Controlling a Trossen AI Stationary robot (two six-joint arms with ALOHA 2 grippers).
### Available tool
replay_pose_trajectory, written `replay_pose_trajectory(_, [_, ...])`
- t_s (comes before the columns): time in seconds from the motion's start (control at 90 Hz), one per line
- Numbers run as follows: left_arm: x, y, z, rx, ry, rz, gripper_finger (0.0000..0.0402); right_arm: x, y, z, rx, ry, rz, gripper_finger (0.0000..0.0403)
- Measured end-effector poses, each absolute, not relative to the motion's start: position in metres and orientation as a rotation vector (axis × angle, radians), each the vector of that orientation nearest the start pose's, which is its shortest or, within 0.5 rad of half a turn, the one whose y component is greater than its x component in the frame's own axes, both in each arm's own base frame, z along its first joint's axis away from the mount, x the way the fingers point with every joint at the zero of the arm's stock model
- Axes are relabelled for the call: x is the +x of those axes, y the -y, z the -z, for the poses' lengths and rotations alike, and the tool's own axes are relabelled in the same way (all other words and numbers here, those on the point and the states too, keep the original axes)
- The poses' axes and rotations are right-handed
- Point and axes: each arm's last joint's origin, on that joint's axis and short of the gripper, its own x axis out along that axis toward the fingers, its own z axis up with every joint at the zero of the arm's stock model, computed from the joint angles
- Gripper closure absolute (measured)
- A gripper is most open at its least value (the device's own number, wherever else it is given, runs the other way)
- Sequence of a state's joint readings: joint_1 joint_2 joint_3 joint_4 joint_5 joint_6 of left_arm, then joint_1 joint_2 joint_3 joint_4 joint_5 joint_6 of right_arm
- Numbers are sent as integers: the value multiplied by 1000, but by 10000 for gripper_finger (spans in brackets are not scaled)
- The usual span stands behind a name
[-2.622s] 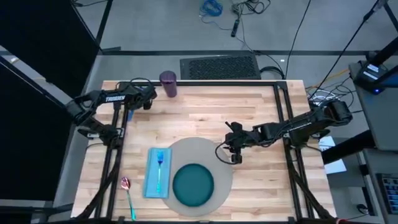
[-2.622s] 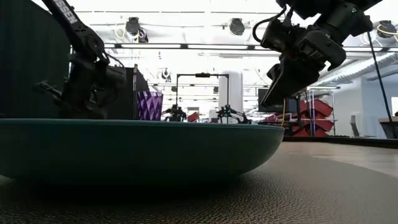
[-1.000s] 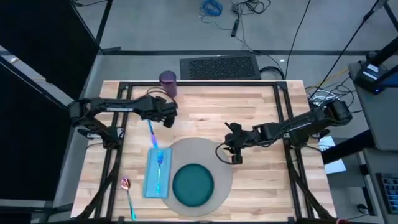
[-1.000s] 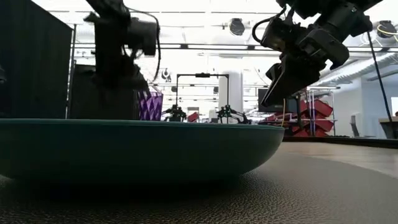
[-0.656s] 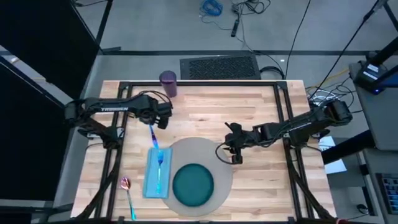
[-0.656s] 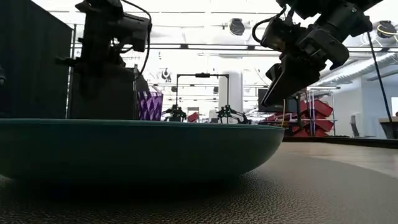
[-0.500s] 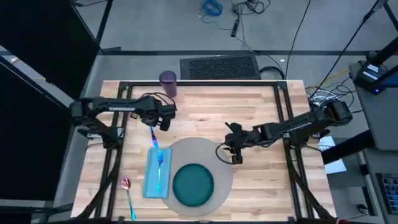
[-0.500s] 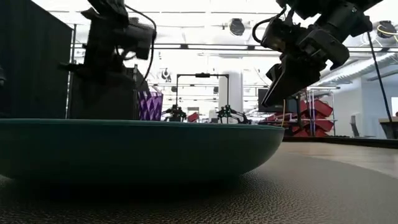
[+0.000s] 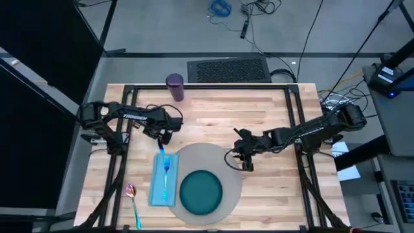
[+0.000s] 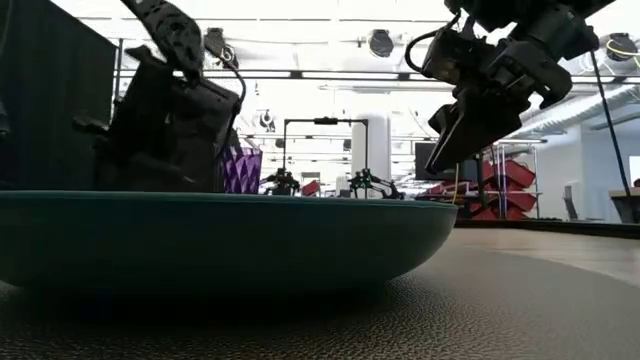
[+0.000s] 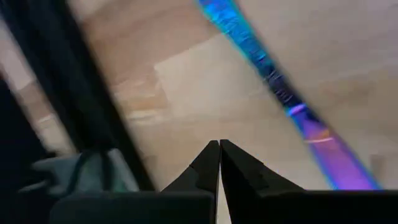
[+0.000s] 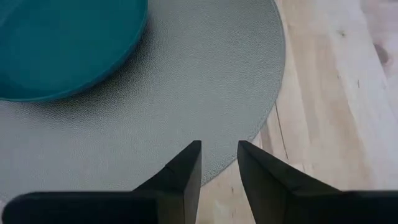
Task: Set table place
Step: Move the blue table knife to the right of gray placemat
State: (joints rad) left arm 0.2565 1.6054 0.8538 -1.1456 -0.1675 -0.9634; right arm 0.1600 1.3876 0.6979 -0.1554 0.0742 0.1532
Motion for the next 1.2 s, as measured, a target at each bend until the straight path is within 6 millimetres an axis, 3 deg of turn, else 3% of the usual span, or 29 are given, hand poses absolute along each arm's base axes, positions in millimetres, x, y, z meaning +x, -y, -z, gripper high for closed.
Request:
replay_pose_trajectory(0.211, [220, -58, -144, -756, -1522, -1116, 402, 260, -40, -181, 45, -843, -17, 307])
replay_pose_trajectory(0.6, [212, -56, -141, -745, -1574, -1145, 402, 260, -40, -181, 46, -843, -17, 307])
replay_pose_trajectory(0.844, [214, -50, -132, -778, -1510, -1128, 401, 260, -40, -181, 45, -847, -17, 307])
replay_pose_trajectory(1.0, [245, -50, -142, -829, -1300, -1016, 401, 260, -40, -181, 40, -845, -19, 307])
replay_pose_trajectory(1.2, [287, -44, -163, -788, -1053, -725, 402, 261, -40, -182, 34, -826, -23, 307])
